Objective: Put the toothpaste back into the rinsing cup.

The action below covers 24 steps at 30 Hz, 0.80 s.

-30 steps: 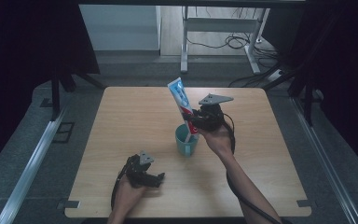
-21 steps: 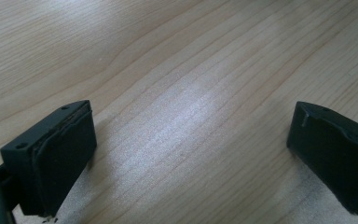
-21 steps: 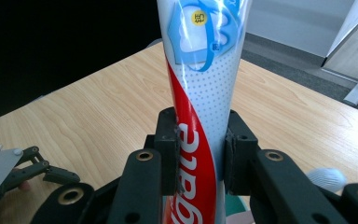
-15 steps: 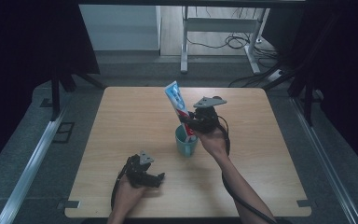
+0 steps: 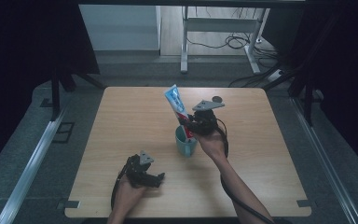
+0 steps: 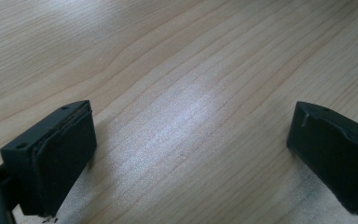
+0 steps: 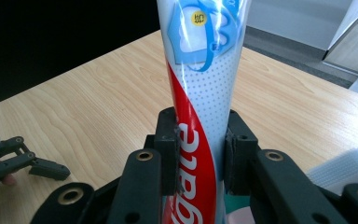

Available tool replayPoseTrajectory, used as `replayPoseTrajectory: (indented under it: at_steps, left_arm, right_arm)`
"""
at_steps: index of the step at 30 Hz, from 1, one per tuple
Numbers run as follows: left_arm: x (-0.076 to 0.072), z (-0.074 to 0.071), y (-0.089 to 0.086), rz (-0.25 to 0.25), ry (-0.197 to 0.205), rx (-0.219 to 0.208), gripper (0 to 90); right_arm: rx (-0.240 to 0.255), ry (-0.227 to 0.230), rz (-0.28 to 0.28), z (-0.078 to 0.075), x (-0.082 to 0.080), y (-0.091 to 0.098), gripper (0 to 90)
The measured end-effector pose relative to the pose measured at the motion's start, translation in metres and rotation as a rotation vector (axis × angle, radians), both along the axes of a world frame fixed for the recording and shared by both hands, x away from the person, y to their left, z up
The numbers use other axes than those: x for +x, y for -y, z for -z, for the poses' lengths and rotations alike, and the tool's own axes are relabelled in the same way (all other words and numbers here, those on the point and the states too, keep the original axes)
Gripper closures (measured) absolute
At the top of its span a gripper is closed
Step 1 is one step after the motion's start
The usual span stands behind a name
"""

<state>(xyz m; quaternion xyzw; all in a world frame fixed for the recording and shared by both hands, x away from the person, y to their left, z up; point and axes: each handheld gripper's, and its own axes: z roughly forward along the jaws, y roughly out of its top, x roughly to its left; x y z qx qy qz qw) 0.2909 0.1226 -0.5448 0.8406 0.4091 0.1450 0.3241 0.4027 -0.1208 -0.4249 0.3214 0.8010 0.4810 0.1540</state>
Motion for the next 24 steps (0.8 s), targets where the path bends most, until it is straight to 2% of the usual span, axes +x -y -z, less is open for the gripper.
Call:
replayPoseTrajectory:
  at_steps: [24]
  left_arm:
    - [0.0,0.0,0.0,-0.002,-0.001,-0.002,1.4]
  right_arm:
    - [-0.004,-0.023,-0.002,0.026,0.0,-0.003,70.6]
